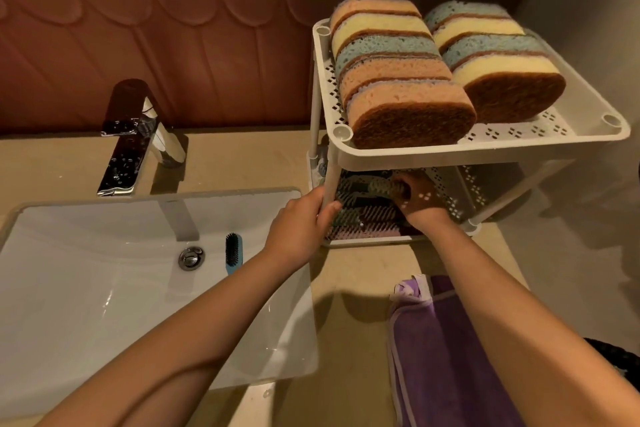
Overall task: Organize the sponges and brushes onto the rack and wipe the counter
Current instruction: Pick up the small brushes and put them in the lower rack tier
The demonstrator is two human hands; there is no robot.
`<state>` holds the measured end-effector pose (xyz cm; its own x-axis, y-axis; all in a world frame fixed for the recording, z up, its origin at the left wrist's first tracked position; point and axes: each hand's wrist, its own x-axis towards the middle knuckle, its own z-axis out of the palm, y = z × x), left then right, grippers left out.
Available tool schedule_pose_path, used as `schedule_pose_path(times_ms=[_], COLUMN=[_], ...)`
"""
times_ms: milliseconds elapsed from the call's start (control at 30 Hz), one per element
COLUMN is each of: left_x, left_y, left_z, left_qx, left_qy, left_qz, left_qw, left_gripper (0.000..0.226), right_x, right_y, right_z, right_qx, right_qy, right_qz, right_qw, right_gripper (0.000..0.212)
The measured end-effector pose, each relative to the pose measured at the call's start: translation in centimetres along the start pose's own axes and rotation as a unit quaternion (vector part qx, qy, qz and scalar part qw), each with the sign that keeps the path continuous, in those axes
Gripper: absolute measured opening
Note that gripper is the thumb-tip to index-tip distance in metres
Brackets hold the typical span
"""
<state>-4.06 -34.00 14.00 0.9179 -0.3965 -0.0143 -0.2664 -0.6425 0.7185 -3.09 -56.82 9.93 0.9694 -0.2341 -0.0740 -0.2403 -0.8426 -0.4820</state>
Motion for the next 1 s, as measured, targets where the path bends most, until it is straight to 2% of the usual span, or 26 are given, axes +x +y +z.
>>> schedule_pose_path(times_ms=[133,333,600,833,1000], left_x=[0.3,0.3,0.7,0.7,0.7], left_y=[-0.5,-0.9,-0.7,-0.7,-0.6], left_z=[0.1,0.5,-0.2,-0.2,-0.3], left_qx=[0.006,0.022,0.016,0.005,-0.034], left_qy=[-0.004,0.012,-0.03,-0.026,-0.048], left_qz=[0.007,0.013,0.021,0.025,0.013], left_qw=[1.0,1.0,0.999,0.999,0.998], left_gripper=[0.015,0.023,0.018,0.02,0.015], right_x=[2.0,2.8,2.1,1.5,0.1], right_y=[0.0,0.7,1.0,1.0,0.4], right_z=[0.6,1.4,1.3,1.4,1.1], right_qx=[0.007,0.026,0.021,0.016,0.025], right_qy=[-0.057,-0.084,-0.085,-0.09,-0.046], right_qz=[-0.017,-0.018,-0.039,-0.032,-0.025], right_qw=[0.998,0.996,0.995,0.995,0.998], right_gripper=[0.032,0.034,0.029,0.032,0.037])
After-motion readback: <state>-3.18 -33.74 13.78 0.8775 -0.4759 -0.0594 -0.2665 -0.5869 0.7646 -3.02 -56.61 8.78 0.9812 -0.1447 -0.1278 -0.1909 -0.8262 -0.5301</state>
